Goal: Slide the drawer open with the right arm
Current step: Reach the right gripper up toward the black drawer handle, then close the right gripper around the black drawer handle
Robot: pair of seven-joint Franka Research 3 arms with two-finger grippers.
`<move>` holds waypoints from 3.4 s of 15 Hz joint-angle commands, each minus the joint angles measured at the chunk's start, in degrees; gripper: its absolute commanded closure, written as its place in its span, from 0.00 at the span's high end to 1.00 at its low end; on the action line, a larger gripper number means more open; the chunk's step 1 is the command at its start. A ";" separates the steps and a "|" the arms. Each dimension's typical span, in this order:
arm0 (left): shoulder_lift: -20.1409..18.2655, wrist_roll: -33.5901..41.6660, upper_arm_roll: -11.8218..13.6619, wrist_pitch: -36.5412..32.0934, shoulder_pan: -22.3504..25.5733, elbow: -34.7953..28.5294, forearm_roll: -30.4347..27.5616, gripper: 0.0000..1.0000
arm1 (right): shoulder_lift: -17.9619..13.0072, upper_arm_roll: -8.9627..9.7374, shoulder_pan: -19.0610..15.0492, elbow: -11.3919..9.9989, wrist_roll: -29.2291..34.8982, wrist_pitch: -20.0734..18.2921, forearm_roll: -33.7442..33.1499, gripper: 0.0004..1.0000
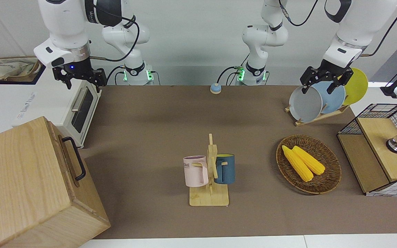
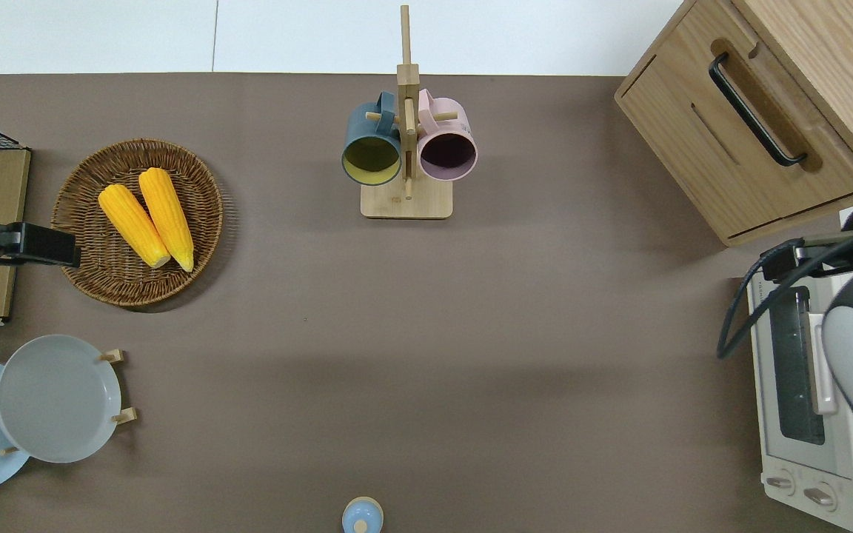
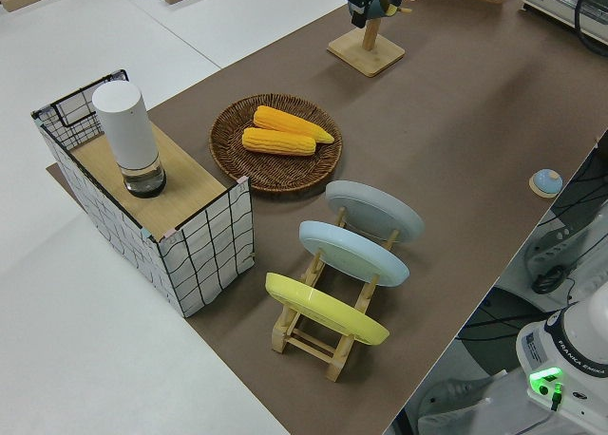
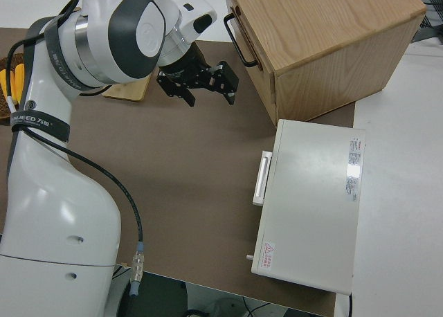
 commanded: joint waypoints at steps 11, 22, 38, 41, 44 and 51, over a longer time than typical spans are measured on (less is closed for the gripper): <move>0.69 0.45 0.95 0.07 -0.99 1.12 0.78 1.00 | 9.21 -0.13 11.69 -0.01 3.60 3.42 -31.25 0.99; 0.69 0.45 0.95 0.07 -0.99 1.12 0.78 1.00 | 15.28 -0.13 13.64 -4.23 8.79 13.61 -51.20 0.99; 0.69 0.45 0.95 0.07 -0.99 1.12 0.87 1.00 | 21.97 -0.13 12.32 -7.57 20.30 23.12 -78.64 0.98; 0.69 0.45 0.95 0.07 -0.99 1.12 0.78 1.00 | 22.40 -0.13 12.23 -7.57 21.35 23.12 -78.82 0.98; 0.69 0.45 0.95 0.07 -0.99 1.12 0.78 1.00 | 22.84 -0.13 12.23 -7.66 23.29 22.15 -78.82 0.98; 0.69 0.45 0.95 0.07 -0.99 1.12 0.78 1.00 | 23.02 -0.31 11.79 -8.36 24.87 21.18 -78.82 0.98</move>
